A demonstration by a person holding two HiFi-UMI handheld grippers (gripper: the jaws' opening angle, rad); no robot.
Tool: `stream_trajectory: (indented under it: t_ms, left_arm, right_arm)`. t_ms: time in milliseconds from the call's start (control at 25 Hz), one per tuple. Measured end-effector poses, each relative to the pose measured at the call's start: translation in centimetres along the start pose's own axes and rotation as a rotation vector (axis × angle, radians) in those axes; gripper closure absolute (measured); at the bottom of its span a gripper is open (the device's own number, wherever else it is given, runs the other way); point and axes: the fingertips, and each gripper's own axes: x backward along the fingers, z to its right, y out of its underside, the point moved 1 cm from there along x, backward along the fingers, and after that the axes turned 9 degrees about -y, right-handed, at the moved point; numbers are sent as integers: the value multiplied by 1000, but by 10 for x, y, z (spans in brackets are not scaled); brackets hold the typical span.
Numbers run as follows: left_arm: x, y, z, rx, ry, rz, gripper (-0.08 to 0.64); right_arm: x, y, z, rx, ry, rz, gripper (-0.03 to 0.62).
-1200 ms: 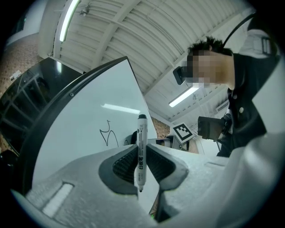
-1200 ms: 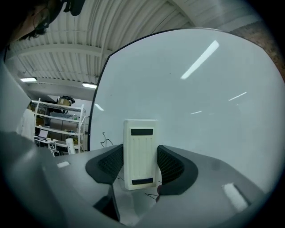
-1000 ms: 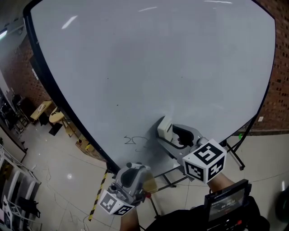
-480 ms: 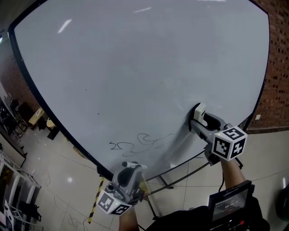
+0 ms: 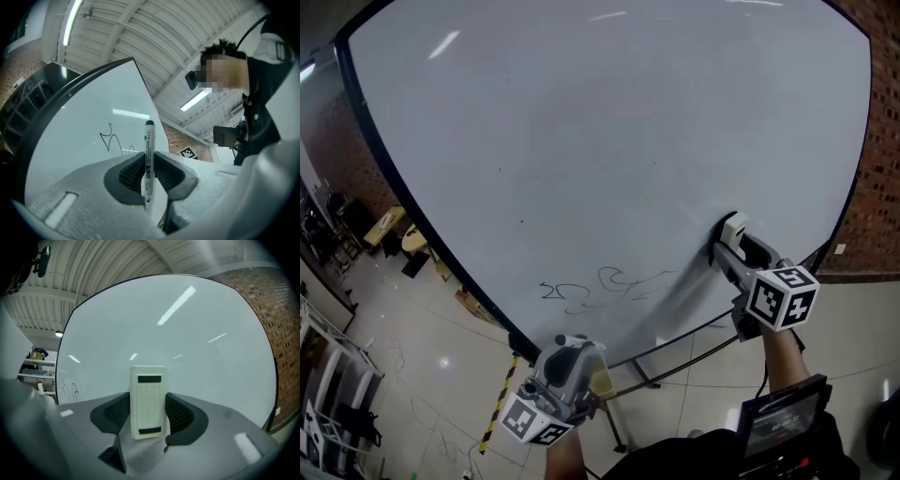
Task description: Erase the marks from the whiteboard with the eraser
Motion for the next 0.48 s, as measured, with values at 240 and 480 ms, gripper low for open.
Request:
stream_trajectory:
  t_ms: [240,480]
  left_arm:
    - [26,-6,-11,8,-11,2,502]
    - [56,-19,-35,9,-23,3,502]
  right_arm:
    - [-15,11,-70,76,-43,-21,353]
    - [-34,7,-132,121,-44,-6,353]
